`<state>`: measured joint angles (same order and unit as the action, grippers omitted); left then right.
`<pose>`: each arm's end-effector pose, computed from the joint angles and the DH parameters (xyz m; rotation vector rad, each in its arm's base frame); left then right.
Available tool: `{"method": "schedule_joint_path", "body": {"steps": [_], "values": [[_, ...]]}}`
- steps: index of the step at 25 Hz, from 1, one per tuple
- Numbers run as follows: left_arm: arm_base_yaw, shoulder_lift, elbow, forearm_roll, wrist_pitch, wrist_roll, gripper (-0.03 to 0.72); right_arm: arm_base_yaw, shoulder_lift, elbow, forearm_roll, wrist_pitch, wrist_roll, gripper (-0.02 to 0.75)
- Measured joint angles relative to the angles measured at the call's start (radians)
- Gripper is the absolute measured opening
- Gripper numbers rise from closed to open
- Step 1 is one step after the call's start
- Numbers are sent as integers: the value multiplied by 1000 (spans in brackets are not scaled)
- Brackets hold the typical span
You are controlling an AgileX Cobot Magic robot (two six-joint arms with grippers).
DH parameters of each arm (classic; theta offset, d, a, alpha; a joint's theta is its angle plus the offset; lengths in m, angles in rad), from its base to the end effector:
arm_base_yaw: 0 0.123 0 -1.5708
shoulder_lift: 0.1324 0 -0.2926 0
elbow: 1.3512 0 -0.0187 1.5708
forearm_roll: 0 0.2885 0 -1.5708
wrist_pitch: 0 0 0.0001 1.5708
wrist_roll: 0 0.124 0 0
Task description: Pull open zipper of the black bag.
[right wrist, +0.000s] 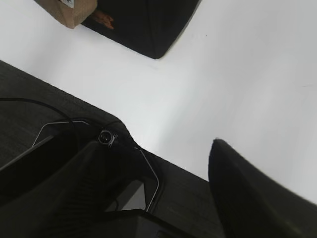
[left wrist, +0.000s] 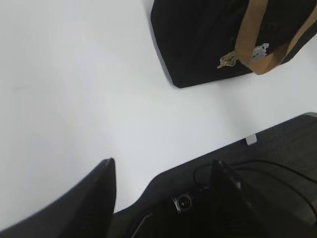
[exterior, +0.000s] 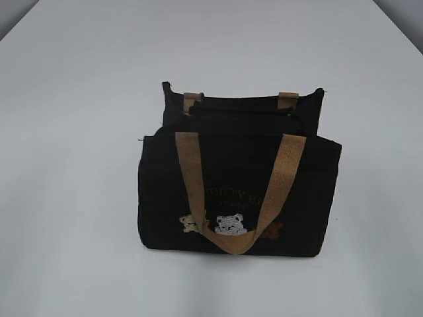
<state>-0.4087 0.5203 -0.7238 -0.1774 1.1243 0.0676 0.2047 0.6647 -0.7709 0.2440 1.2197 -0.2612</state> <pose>0.1035 -0.0663 0.3111 0.5534 2.3559 -0.3853 0.1299 0.0557 0.3034 -0.5695 2.5124 0.3065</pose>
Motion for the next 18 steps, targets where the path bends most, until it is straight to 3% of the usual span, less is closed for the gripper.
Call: {"method": "schedule_joint_path", "body": {"steps": [9, 18], "values": [[0, -488, 128, 83, 7, -2, 449, 0, -430, 197, -34, 2, 1, 518], [0, -528, 196, 113, -49, -3, 449, 0, -548, 266, -44, -74, 1, 518]]}}
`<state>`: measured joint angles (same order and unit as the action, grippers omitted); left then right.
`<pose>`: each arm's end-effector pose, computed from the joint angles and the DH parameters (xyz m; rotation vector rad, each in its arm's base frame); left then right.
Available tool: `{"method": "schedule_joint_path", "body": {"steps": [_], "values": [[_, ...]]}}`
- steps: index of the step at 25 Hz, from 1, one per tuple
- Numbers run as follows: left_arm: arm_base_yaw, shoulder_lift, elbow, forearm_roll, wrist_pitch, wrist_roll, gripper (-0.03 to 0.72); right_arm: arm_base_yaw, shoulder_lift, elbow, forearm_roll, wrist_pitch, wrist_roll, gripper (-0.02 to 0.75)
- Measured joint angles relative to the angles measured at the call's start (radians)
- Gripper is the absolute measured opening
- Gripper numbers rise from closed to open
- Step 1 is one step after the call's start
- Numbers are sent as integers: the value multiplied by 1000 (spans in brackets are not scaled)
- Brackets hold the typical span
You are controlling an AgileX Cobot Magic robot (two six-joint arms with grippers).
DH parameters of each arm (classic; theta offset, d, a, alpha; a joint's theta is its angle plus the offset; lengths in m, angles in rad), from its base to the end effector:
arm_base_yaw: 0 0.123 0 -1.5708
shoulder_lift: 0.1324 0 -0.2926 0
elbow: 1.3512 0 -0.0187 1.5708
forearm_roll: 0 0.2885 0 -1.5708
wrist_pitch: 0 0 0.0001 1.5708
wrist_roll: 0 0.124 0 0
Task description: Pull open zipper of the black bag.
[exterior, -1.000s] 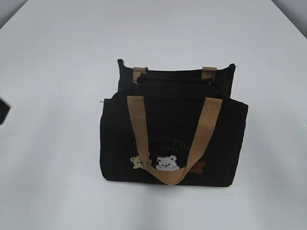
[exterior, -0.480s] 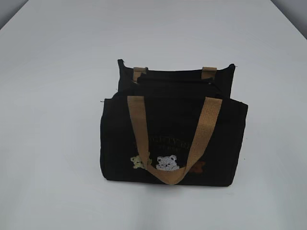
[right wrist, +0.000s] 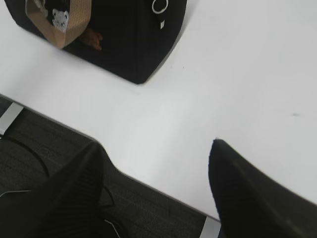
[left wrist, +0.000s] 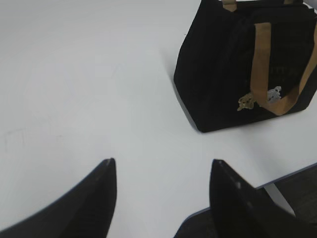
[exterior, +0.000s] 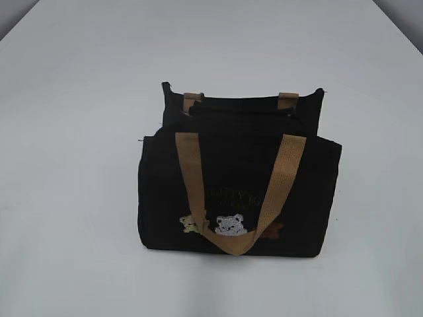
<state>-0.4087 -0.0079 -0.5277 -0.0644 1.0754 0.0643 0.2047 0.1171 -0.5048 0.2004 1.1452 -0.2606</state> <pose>0.0380 -0.0241 0.2887 0.4814 1.9764 -0.2941 0.0547 0.0343 0.2687 -0.5200 2.1679 0.2187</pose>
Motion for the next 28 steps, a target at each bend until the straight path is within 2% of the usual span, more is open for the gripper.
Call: {"method": "schedule_joint_path", "body": {"steps": [21, 23, 28], "values": [[4, -1, 0, 0, -15, 0, 449, -3, 0, 18, -2, -39, 4, 519], [32, -2, 0, 0, -15, 0, 449, -31, 0, 18, -2, -39, 4, 519], [193, -2, 0, 0, -15, 0, 449, -154, -28, 18, -1, -40, 4, 519]]}}
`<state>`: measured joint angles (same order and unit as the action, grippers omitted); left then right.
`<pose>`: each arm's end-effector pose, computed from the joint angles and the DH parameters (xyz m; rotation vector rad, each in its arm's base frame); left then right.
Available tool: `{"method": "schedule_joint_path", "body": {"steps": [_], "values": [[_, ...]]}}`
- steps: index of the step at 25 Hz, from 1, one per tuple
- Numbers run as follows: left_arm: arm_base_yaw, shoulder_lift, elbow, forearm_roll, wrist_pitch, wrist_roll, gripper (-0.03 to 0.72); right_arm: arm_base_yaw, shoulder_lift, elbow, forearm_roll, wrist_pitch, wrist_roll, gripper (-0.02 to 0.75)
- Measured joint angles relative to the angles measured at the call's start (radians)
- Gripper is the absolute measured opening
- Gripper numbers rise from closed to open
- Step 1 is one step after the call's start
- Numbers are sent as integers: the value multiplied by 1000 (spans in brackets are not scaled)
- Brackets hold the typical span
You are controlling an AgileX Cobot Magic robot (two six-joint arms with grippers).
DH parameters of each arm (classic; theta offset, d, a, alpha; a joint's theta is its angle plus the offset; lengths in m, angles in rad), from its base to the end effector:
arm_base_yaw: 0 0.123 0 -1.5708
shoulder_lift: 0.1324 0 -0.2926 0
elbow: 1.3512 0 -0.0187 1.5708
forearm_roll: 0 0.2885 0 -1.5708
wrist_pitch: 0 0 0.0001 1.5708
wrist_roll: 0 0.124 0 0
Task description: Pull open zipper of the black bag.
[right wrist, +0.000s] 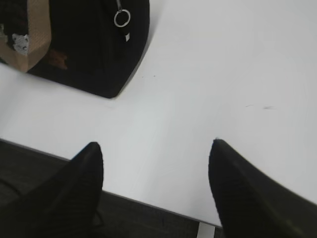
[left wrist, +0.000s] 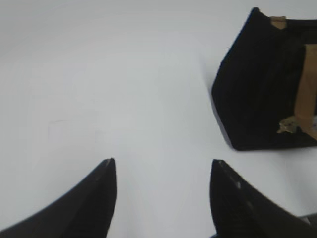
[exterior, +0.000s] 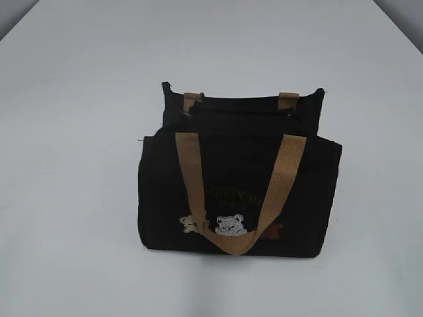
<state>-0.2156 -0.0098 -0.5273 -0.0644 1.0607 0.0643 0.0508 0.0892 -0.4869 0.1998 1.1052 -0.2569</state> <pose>0.0424 -0.0164 0.2903 0.2847 1.9895 -0.1732 0.0597 0.0251 0.2681 -0.3356 2.1487 0.1287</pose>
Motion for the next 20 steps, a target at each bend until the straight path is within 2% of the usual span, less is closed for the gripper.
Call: {"method": "schedule_joint_path", "body": {"steps": [3, 5, 20], "values": [[86, 0, 0, 0, 0, 0, 449, -40, -67, 1, 1, 0, 0, 519], [112, 0, 0, 0, 0, 0, 449, -42, -93, 1, 8, 0, 0, 519], [119, 0, 0, 0, 0, 0, 449, -42, -96, 1, 68, 0, 0, 519]]}}
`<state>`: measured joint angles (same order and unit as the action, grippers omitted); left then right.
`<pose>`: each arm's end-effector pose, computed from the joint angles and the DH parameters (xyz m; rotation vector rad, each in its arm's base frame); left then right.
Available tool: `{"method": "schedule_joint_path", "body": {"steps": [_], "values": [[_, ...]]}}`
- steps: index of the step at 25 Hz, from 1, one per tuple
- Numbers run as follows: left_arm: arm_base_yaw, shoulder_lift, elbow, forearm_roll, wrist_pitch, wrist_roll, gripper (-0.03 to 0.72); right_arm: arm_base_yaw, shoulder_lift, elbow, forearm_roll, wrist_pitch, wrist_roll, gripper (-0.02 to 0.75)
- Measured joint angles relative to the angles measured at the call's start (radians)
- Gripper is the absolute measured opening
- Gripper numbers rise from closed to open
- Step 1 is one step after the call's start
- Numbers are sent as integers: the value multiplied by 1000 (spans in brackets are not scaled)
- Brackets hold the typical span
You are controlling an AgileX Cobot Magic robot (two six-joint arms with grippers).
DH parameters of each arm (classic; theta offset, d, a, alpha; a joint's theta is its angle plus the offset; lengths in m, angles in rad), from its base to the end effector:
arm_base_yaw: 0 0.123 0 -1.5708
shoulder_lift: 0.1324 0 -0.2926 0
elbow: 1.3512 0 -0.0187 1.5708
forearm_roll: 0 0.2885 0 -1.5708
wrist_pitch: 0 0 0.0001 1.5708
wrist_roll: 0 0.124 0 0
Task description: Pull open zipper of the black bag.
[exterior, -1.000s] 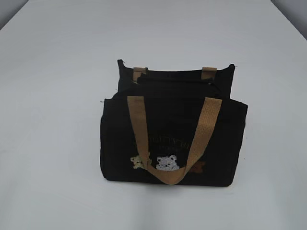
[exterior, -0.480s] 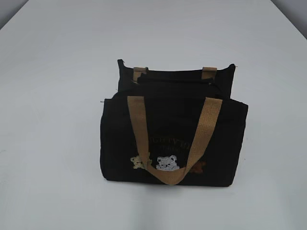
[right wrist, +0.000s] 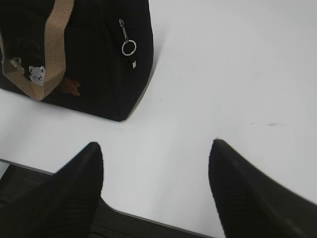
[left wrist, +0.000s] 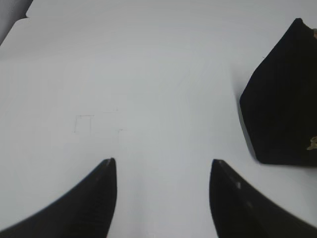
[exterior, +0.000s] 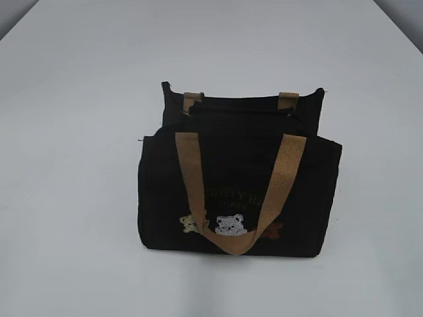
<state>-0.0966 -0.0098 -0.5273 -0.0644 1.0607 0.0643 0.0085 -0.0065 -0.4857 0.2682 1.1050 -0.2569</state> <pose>0.0441 -0.0113 0.2903 0.1656 2.0001 -0.0972 0.0457 0.0298 0.2744 -0.2920 2.0495 0.1716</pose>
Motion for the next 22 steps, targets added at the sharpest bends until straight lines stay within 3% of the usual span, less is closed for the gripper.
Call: {"method": "schedule_joint_path", "body": {"steps": [16, 22], "values": [[0, 0, 0, 0, 0, 0, 449, 0, 0, 0, 1, -2, 0, 519], [0, 0, 0, 0, 0, 0, 449, 0, 0, 0, -93, -2, 73, 519]]}}
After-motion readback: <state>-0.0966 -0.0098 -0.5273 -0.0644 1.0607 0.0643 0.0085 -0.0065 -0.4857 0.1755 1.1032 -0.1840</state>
